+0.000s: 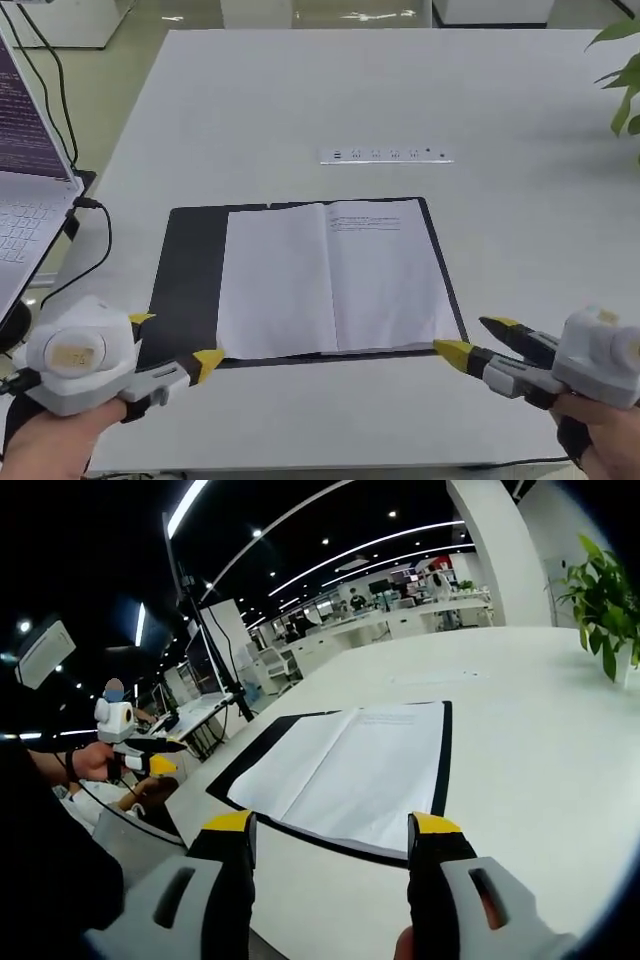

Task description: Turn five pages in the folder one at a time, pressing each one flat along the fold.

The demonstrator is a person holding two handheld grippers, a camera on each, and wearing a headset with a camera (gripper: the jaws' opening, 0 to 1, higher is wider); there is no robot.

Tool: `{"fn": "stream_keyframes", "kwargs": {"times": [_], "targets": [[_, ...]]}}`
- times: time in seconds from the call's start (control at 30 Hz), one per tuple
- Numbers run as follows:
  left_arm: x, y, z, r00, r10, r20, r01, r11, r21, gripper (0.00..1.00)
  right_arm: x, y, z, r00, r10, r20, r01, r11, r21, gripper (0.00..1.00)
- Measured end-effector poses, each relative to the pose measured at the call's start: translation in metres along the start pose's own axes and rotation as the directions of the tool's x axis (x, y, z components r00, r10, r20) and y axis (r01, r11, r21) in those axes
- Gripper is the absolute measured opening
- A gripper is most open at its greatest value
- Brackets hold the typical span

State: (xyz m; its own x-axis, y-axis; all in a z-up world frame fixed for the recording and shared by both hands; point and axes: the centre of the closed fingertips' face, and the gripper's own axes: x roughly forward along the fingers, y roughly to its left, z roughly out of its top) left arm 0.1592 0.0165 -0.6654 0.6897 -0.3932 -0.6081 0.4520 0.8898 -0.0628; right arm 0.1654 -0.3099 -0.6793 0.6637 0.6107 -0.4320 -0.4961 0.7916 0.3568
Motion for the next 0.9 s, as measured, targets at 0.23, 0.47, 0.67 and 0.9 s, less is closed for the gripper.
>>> {"fn": "stream_keyframes", "kwargs": {"times": [0.23, 0.47, 0.67, 0.9], "targets": [[0.003, -0.004, 0.006, 1.0, -0.002, 0.009, 0.002, 1.0, -0.012, 0.6, 0.001, 0.002, -0.005, 0.9998, 0.008, -0.02, -0.008, 1.0, -0.009, 0.6], [0.012, -0.011, 0.013, 0.9998, -0.016, 0.009, 0.016, 1.0, -0.006, 0.6, -0.004, 0.004, -0.004, 0.9999, 0.005, -0.011, -0.005, 1.0, 0.003, 0.6], [0.02, -0.02, 0.019, 0.9992, -0.039, 0.004, 0.039, 0.999, 0.004, 0.6, -0.009, 0.001, -0.006, 1.0, -0.005, 0.002, 0.005, 1.0, 0.022, 0.6], [0.032, -0.031, 0.029, 0.9972, -0.074, 0.008, 0.074, 0.997, 0.02, 0.6, -0.015, 0.0, -0.013, 0.9999, -0.011, -0.006, 0.011, 1.0, 0.023, 0.6]]}}
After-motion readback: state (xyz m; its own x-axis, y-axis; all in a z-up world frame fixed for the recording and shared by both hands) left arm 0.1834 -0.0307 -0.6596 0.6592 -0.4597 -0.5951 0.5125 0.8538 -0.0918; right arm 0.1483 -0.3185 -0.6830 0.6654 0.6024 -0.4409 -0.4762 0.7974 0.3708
